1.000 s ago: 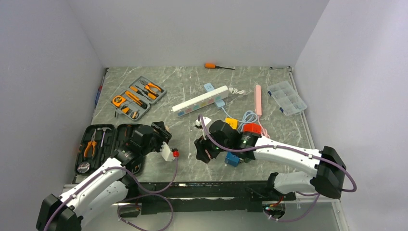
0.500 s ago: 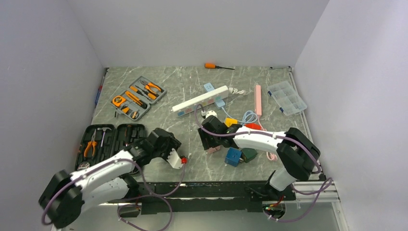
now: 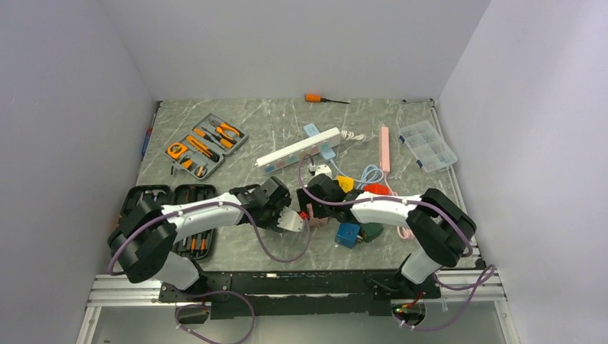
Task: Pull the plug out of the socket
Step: Place the plug at the center of the board.
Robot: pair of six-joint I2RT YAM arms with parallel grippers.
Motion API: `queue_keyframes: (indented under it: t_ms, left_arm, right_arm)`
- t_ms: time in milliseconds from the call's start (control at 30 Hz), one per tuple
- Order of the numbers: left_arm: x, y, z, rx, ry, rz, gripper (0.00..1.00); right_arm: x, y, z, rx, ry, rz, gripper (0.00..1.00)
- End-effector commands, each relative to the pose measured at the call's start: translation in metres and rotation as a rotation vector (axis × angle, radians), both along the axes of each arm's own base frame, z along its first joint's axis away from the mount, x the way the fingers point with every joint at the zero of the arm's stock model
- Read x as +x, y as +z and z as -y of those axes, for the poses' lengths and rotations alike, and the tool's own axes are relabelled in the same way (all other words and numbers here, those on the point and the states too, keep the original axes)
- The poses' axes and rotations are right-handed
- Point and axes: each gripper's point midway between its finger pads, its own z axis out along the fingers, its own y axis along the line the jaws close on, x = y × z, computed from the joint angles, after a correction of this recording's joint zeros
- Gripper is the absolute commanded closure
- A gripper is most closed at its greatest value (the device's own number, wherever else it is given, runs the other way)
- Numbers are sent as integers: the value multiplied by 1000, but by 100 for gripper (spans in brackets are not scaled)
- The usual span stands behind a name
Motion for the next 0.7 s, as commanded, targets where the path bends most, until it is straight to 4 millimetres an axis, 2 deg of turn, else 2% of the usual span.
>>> queue_keyframes:
  t_ms: [0, 100, 233, 367, 400, 433, 533, 633, 667]
  left_arm:
    - [-7, -15, 4, -1, 81, -59, 90]
    - [-8, -29, 5, 7, 107, -86, 87]
    - [-8, -30, 14, -20, 123, -115, 75]
    - [-9, -26, 23, -47, 128, -146, 43]
    - [-10, -23, 26, -55, 129, -161, 29]
    - [-11, -8, 37, -105, 131, -181, 1]
    - [-17, 24, 49, -175, 124, -235, 1]
    - [-23, 70, 49, -205, 158, -343, 1]
    - [-18, 88, 51, -235, 178, -359, 1]
  right_arm:
    - [5, 14, 9, 25, -53, 34, 1]
    - [7, 37, 10, 60, -66, 63, 0]
    - [15, 74, 16, 111, -94, 111, 0]
    - [26, 104, 27, 139, -136, 126, 0]
    - [28, 110, 30, 143, -144, 135, 0]
    - [32, 123, 34, 157, -151, 149, 0]
    - [34, 137, 36, 170, -149, 163, 0]
    - [36, 149, 41, 166, -150, 174, 0]
    - [37, 153, 43, 165, -151, 179, 0]
